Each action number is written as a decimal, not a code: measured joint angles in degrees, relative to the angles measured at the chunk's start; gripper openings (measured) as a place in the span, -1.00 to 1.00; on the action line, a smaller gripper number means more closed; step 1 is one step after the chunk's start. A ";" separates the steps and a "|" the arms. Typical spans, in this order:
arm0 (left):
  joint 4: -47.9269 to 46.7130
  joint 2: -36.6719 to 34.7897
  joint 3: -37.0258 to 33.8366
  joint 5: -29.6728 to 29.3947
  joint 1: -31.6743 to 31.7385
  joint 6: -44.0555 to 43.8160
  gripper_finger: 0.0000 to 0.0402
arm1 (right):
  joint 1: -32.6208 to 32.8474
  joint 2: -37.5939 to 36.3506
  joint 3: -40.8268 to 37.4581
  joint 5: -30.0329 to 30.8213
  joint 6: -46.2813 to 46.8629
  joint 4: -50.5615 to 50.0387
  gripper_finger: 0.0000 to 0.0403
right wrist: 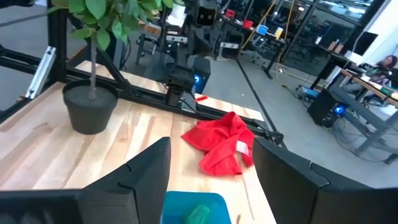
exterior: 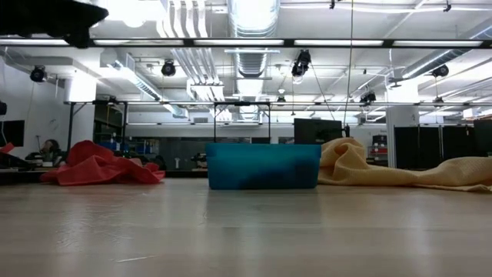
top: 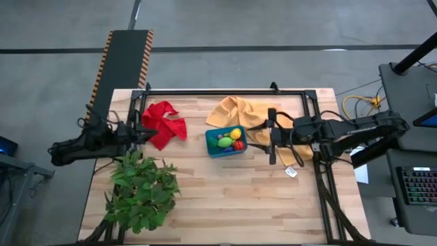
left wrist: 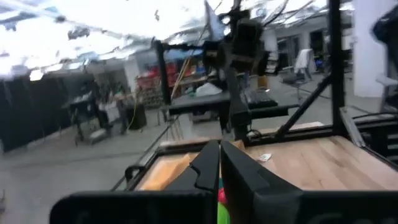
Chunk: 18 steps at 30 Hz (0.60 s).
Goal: Pick and placing Produce into tupperware
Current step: Return to Home Position
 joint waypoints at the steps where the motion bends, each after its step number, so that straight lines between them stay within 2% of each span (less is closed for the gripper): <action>1: -0.16 0.19 -0.34 -0.67 0.02 -1.12 -1.00 | -0.31 0.00 0.00 0.01 0.00 0.02 0.09; 6: -0.22 -0.90 -3.99 -4.45 -0.03 -4.46 -1.00 | -1.12 0.00 -0.35 0.02 -0.03 -0.02 0.09; 12: 5.22 -0.78 -10.30 -4.94 -0.03 -6.51 -1.00 | -2.13 -0.04 -0.53 0.00 -0.04 0.02 0.09; 18: 5.58 -0.88 -13.79 -7.46 -0.03 -8.26 -1.00 | -3.26 -0.09 -0.55 -0.01 0.66 0.06 0.09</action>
